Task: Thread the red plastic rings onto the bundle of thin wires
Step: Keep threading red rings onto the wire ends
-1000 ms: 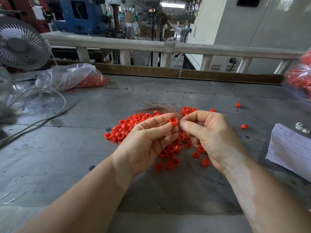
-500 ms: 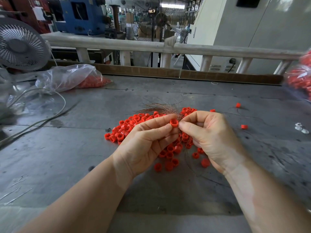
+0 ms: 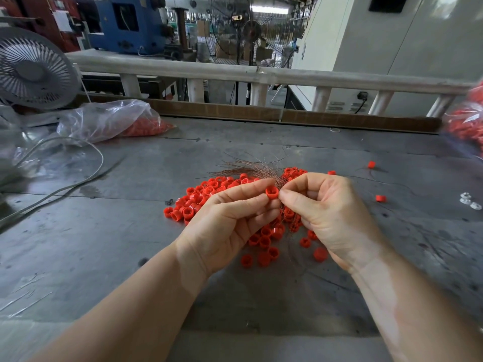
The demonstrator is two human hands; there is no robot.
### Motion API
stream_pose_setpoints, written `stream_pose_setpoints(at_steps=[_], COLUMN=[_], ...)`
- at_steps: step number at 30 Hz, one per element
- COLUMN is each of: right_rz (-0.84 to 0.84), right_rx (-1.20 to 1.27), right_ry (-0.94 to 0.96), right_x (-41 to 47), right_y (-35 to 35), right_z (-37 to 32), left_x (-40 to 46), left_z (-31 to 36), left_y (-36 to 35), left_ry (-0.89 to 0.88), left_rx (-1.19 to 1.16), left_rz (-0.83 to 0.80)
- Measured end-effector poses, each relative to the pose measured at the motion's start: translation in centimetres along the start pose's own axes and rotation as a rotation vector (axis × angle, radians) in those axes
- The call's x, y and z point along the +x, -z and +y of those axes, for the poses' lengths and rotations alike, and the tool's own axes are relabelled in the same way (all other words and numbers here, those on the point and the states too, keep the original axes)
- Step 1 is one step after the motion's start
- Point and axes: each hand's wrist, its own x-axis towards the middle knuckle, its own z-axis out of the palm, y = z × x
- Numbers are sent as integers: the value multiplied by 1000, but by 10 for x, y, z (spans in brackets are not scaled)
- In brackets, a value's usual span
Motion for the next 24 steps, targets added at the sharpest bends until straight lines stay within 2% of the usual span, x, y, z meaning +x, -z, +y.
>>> stream_pose_setpoints(at_steps=[24], right_rz=[-29], right_rx=[-11], right_ry=[42], right_x=[2], right_y=[3], right_z=[3], left_x=[1], left_z=[-1], left_y=[2], left_ry=[0], left_rx=[-31], left_rz=[-1])
